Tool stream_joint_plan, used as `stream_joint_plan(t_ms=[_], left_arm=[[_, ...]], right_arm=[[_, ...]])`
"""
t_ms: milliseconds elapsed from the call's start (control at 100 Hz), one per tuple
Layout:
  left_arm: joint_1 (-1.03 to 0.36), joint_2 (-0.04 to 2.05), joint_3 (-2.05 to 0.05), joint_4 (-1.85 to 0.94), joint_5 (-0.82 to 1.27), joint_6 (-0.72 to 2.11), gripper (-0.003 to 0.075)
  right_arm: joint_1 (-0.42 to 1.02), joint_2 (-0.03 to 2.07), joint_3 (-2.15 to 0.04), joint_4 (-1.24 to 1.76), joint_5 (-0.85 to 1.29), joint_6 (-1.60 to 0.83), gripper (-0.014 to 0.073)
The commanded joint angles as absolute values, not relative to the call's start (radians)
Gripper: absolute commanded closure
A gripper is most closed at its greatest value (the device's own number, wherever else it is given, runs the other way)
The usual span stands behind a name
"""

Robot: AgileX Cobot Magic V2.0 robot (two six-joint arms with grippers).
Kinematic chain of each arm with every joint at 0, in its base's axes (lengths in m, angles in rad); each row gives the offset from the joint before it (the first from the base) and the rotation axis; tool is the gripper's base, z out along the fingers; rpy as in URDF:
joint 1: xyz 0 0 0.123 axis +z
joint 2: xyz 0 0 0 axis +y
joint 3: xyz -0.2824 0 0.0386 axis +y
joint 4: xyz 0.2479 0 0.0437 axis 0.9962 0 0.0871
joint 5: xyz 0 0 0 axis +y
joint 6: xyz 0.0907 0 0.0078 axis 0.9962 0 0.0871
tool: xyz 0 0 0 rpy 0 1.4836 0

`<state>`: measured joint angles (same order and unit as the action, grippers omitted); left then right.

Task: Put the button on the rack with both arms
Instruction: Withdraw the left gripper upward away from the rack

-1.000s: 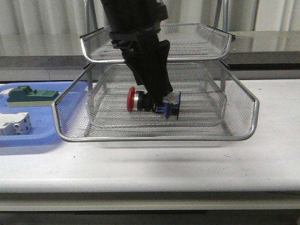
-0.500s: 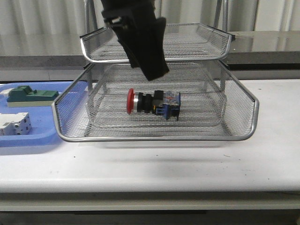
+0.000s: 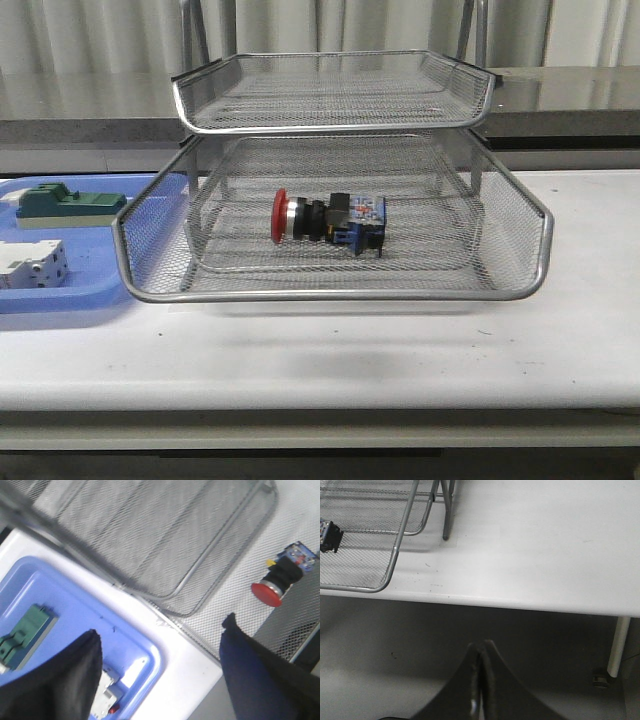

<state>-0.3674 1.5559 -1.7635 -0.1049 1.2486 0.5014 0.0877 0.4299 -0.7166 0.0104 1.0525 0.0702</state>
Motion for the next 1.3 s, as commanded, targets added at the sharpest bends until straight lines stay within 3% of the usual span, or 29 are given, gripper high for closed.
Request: stream_joint_plan(t_ms=[0, 460, 850, 1070, 1290], left_arm=[[-0.308, 1.463, -1.752, -0.124, 1.203, 0.463, 0.0239], [-0.078, 0.986, -1.101, -0.239, 0.681, 0.432, 0.0239], [-0.069, 0.525, -0.575, -0.337, 0.318, 0.432, 0.0239], [-0.069, 0.31, -0.396, -0.342, 0.147, 0.432, 0.0239], [-0.069, 0.271, -0.335, -0.342, 0.113, 0.432, 0.0239]], right_arm=[[0.084, 0.435, -0.749, 0.0, 0.993, 0.071, 0.0664], [0.084, 0.435, -0.749, 0.0, 0.993, 0.071, 0.0664], [0.084, 0.435, -0.749, 0.0, 0.993, 0.071, 0.0664], [0.084, 0.435, -0.749, 0.0, 0.993, 0.071, 0.0664], [0.084, 0.435, -0.749, 0.0, 0.993, 0.071, 0.0664]])
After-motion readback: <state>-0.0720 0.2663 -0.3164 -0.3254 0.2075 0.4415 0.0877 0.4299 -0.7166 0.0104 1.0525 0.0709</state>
